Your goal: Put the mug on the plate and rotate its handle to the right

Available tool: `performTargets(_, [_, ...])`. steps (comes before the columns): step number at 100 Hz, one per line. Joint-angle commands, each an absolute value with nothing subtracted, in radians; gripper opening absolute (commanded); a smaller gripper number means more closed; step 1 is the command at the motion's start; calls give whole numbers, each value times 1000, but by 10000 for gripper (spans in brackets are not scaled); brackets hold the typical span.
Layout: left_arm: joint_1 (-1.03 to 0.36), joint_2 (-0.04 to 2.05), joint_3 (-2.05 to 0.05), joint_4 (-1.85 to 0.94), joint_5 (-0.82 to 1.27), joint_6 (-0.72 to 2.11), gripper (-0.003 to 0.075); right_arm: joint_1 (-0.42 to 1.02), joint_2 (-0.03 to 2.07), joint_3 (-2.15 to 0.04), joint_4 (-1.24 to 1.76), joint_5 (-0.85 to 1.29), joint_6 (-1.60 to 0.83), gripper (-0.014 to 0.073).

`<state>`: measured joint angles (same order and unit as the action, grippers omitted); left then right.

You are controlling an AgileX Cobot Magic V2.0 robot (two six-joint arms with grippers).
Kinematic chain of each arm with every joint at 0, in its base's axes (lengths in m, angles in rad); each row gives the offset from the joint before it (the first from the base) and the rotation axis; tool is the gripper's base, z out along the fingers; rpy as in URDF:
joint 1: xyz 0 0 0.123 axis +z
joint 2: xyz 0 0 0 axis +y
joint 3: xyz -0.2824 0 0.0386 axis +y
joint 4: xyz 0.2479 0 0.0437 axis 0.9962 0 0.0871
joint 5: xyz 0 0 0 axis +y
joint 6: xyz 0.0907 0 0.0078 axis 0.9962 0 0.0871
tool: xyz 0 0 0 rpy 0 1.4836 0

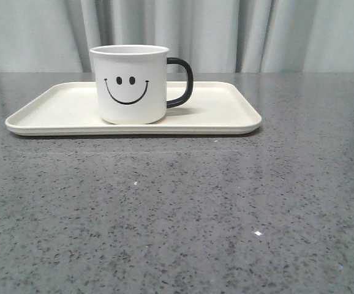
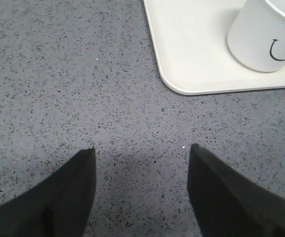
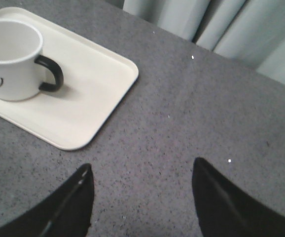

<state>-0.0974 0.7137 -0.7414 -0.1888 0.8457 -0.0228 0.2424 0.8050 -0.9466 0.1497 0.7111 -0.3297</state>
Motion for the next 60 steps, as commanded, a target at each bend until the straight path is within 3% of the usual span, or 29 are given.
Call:
performTargets(1, [-95, 709, -767, -201, 779, -22, 407, 220, 751, -887, 139, 596, -323, 448])
performTargets(27, [-95, 709, -767, -201, 779, -22, 407, 206, 683, -689, 139, 549, -265, 445])
performTargets(60, [-95, 709, -767, -201, 777, -22, 407, 206, 672, -664, 139, 487, -228, 440])
